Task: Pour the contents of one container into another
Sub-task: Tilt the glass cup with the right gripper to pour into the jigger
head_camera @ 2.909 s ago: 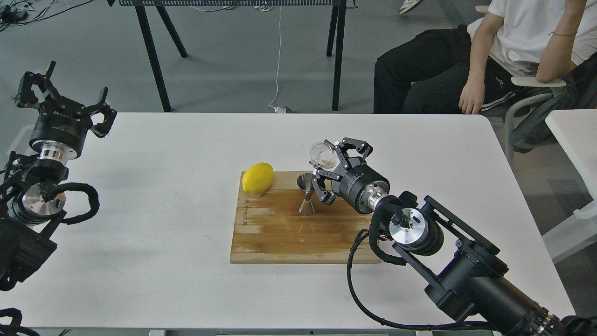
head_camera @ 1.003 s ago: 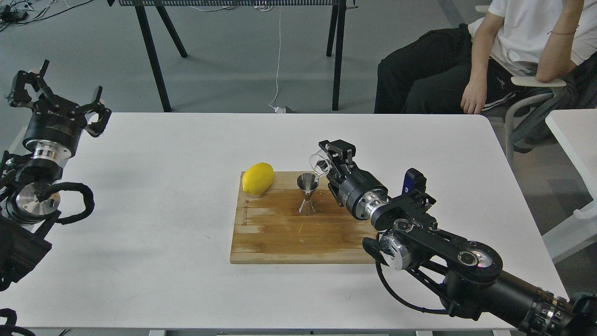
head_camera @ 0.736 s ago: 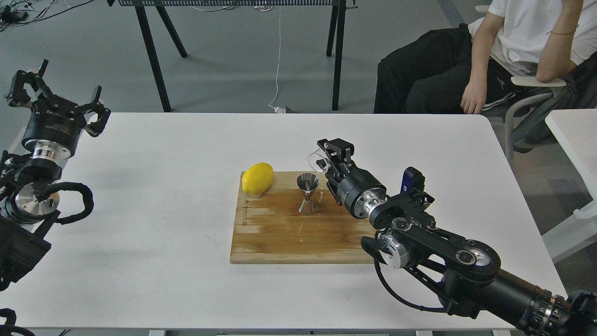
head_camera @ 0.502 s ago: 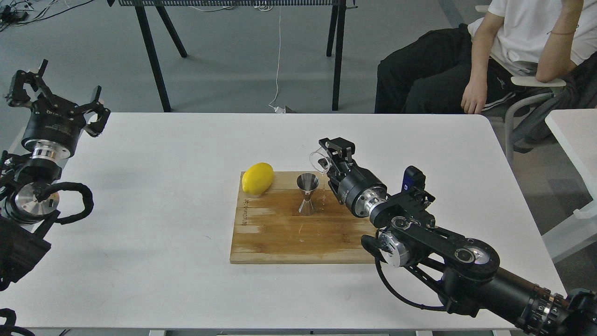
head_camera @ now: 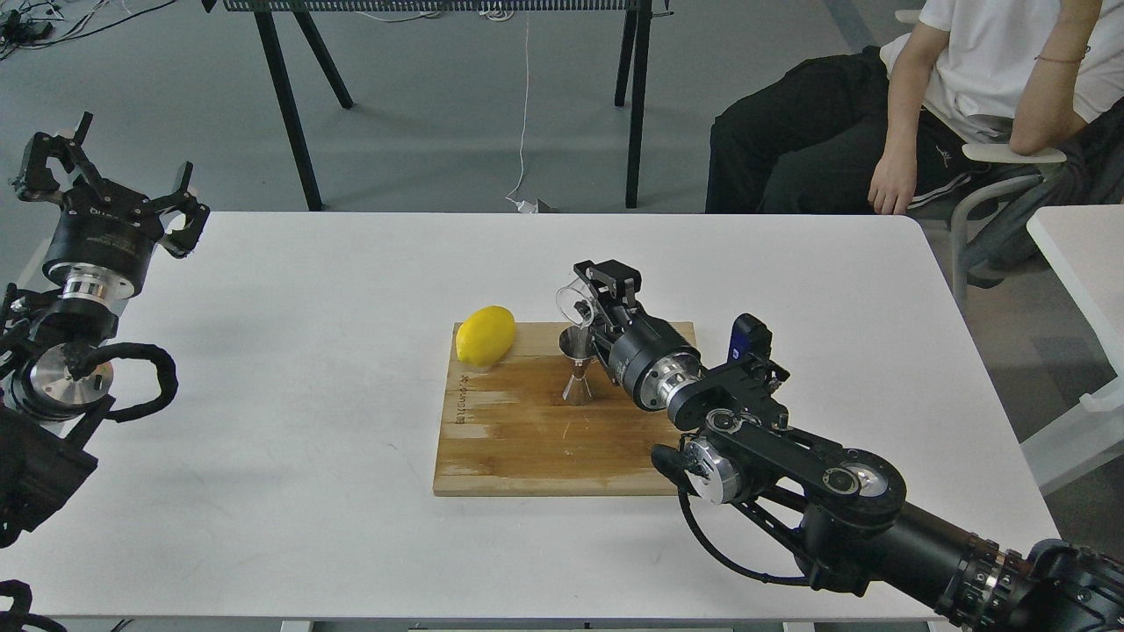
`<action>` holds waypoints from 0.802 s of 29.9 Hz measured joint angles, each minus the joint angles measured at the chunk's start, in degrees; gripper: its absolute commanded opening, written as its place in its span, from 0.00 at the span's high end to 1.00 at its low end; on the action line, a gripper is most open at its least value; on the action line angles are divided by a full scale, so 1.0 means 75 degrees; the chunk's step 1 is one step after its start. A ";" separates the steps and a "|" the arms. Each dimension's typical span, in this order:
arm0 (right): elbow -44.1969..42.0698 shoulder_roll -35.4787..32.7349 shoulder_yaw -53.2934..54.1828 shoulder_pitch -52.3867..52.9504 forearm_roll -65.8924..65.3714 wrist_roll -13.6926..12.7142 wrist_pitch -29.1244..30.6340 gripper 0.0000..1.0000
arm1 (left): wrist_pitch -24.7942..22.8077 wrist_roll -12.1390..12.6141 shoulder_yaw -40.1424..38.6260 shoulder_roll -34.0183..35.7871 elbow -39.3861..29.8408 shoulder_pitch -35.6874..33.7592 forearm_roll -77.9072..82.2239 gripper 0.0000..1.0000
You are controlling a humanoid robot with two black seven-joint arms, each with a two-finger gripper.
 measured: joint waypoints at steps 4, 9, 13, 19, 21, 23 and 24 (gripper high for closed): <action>-0.0044 0.0053 -0.0131 0.0060 -0.0029 0.0002 -0.0001 0.69 | 0.0000 0.0000 0.0000 0.0003 0.0008 -0.0009 0.0002 0.00; -0.0047 0.0061 -0.0437 0.0146 -0.0137 0.0078 -0.0109 0.69 | 0.0000 0.0000 0.0000 0.0014 0.0013 -0.0007 0.0001 0.00; -0.0019 -0.0024 -0.0458 0.0166 -0.0149 0.0094 -0.0147 0.69 | 0.0000 0.0000 0.0000 0.0013 0.0013 0.0000 -0.0012 0.00; 0.0005 -0.0090 -0.0407 0.0170 -0.0125 0.0094 -0.0156 0.69 | 0.0000 -0.0003 -0.0011 0.0012 0.0013 0.0002 -0.0015 0.00; 0.0010 -0.0105 -0.0396 0.0170 -0.0117 0.0092 -0.0155 0.69 | 0.0000 -0.0003 -0.0011 0.0054 0.0013 0.0003 -0.0015 0.00; 0.0010 -0.0120 -0.0391 0.0176 -0.0116 0.0085 -0.0154 0.69 | 0.0000 -0.0003 -0.0012 0.0086 0.0013 0.0003 -0.0016 0.00; 0.0011 -0.0138 -0.0391 0.0189 -0.0116 0.0082 -0.0153 0.69 | 0.0000 -0.0003 -0.0012 0.0089 0.0013 0.0003 -0.0016 0.00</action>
